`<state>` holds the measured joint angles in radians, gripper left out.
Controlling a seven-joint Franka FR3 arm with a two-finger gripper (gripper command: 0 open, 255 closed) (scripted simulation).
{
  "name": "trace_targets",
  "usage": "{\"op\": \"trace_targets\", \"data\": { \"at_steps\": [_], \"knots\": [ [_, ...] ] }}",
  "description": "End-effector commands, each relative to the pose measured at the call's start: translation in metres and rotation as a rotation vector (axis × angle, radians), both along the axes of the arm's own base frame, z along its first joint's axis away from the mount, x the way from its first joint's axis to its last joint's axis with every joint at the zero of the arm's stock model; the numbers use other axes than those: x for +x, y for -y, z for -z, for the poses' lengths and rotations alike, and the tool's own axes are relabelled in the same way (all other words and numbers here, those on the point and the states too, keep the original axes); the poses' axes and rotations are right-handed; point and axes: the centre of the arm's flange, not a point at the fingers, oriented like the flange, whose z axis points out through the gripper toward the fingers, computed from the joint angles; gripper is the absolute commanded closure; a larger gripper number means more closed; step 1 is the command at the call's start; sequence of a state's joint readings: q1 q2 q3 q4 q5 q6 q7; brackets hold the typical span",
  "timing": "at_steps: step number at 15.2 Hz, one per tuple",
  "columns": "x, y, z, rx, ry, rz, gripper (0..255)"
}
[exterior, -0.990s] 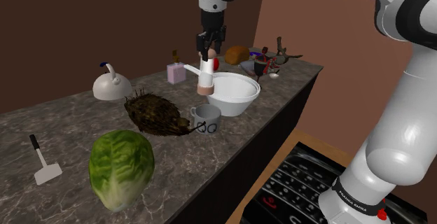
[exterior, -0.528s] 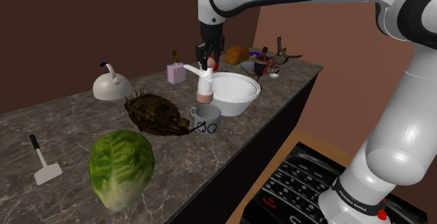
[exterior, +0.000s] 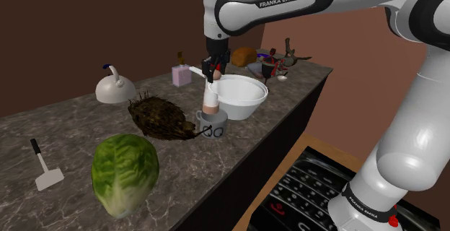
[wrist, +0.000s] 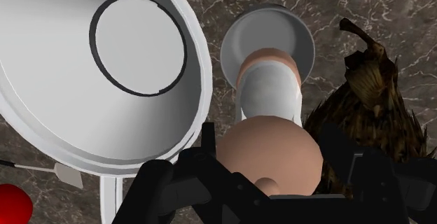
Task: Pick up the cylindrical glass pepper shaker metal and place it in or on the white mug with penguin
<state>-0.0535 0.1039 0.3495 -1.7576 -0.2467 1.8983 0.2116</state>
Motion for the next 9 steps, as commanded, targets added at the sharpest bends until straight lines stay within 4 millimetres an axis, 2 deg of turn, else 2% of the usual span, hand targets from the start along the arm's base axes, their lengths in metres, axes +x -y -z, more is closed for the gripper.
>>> {"op": "trace_targets", "data": {
  "at_steps": [1, 9],
  "knots": [
    [0.0008, -0.0004, 0.0103, 0.0, 0.001, 0.0, 255],
    [0.0008, -0.0004, 0.0146, 0.0, 0.001, 0.0, 255]
  ]
}}
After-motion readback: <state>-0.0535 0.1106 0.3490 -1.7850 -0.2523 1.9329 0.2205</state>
